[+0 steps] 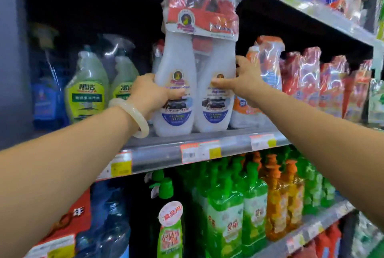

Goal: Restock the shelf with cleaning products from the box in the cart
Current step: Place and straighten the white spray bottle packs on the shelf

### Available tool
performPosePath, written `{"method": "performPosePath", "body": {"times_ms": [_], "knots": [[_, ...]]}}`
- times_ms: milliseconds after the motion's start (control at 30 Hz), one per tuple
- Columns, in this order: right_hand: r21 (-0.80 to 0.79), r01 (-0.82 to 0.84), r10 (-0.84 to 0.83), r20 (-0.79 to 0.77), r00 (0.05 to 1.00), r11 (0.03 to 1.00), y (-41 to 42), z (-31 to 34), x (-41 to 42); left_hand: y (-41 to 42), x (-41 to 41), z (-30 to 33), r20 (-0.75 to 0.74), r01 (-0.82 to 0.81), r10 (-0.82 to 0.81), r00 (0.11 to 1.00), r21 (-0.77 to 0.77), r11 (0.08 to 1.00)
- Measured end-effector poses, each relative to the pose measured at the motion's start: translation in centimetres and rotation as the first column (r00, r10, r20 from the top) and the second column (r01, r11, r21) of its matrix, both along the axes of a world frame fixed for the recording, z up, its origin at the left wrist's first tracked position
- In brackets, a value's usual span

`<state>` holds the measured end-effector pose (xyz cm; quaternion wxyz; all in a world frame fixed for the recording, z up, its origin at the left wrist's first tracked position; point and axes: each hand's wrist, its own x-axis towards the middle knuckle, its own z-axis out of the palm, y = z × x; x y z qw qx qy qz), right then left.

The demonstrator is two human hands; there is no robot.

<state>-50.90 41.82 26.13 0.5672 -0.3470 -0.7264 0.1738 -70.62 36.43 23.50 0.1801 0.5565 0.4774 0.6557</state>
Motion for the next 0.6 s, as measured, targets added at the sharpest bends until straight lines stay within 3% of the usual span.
{"method": "performPosePath", "body": {"times_ms": [100, 167, 233, 333, 600], "knots": [[-0.002, -0.013, 0.013, 0.046, 0.999, 1.0, 1.9, -0.6, 0.5, 1.5, 0.8, -0.1, 0.012, -0.008, 0.008, 1.0, -0.026, 1.0], [0.05, 0.081, -0.088, 0.173, 0.981, 0.995, 2.5, -0.5, 0.5, 2.2, 1.0, -0.1, 0.042, 0.0, 0.001, 0.999, -0.027, 1.0], [0.085, 0.2, -0.218, 0.358, 0.908, 0.976, 2.3, -1.0, 0.1, 2.4, 1.3, -0.3, 0.075, 0.011, -0.009, 0.997, -0.024, 1.0], [0.106, 0.267, -0.28, 0.554, 0.784, 0.958, 1.6, -3.3, -1.0, 2.8, 1.6, -0.4, 0.131, 0.024, -0.018, 0.991, -0.045, 0.999], [0.121, 0.322, -0.334, 0.546, 0.769, 0.939, 3.1, -4.5, -2.2, 4.0, 2.4, -0.4, 0.16, -0.035, 0.037, 0.986, -0.014, 0.999]]}}
